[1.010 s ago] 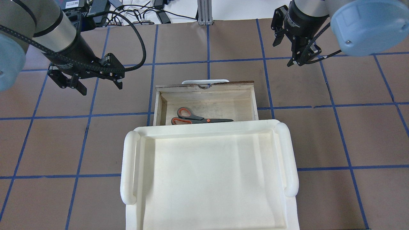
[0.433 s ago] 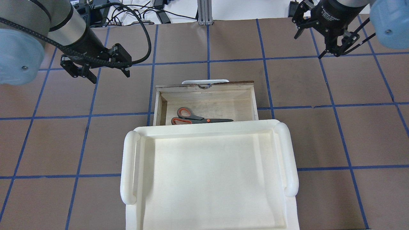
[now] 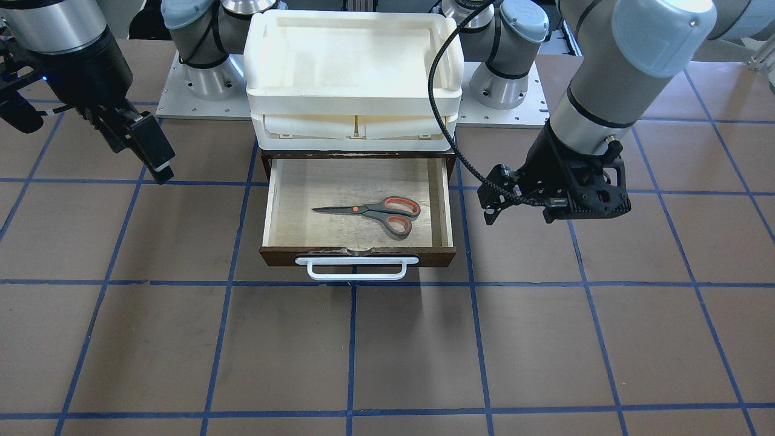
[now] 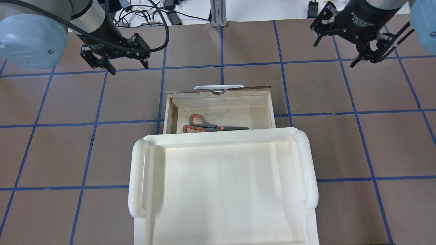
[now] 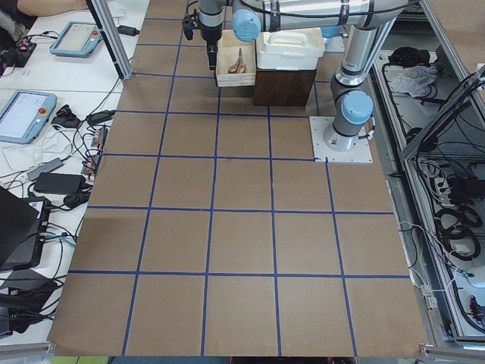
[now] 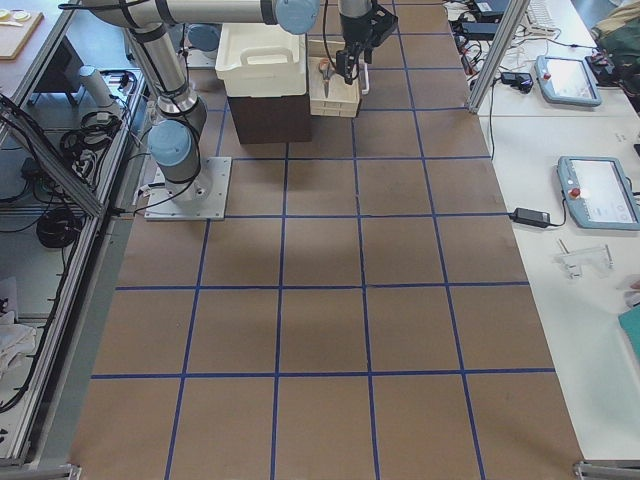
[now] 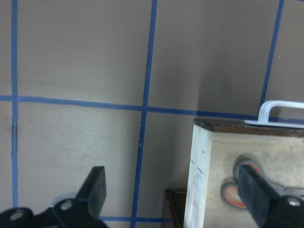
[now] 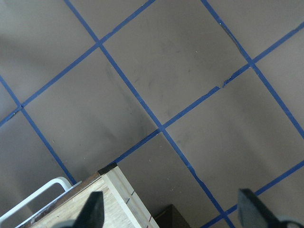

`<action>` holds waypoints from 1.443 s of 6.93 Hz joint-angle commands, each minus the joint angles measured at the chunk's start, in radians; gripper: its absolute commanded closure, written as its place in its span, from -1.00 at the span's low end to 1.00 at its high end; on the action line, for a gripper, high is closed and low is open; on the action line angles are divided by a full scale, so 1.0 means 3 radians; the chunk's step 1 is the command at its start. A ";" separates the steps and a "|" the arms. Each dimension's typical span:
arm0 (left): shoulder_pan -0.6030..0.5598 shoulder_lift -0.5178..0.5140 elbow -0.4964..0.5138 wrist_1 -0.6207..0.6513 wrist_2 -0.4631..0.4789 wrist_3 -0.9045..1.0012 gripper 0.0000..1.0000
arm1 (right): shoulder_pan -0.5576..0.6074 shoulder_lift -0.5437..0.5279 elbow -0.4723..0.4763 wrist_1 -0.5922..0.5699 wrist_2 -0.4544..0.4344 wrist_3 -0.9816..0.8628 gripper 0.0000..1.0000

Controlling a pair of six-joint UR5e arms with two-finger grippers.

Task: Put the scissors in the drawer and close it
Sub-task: 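Move the left gripper across toward the drawer's white handle while the right gripper retreats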

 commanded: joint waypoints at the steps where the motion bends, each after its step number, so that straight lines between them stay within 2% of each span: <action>1: -0.0198 -0.0439 0.0427 0.0010 0.0142 0.0112 -1.00 | 0.0012 0.0025 -0.0019 0.0046 0.0009 -0.0744 -1.00; 3: -0.0376 -0.0792 0.0678 0.0071 0.0249 0.0112 -1.00 | 0.0201 0.0066 -0.0182 0.0138 -0.0037 -0.0962 -1.00; 4: -0.0463 -0.0920 0.0761 0.0096 0.0295 0.0026 -1.00 | 0.0207 0.0188 -0.0259 0.0138 -0.0083 -0.1342 -1.00; 8: -0.0750 -0.1243 0.0751 0.0438 0.0285 -0.0852 -1.00 | 0.0202 0.0184 -0.0244 0.0286 -0.0042 -0.1489 -1.00; 10: -0.0852 -0.1356 0.0741 0.0526 0.0290 -0.1124 -1.00 | 0.0202 0.0184 -0.0234 0.0205 -0.0098 -0.1988 -1.00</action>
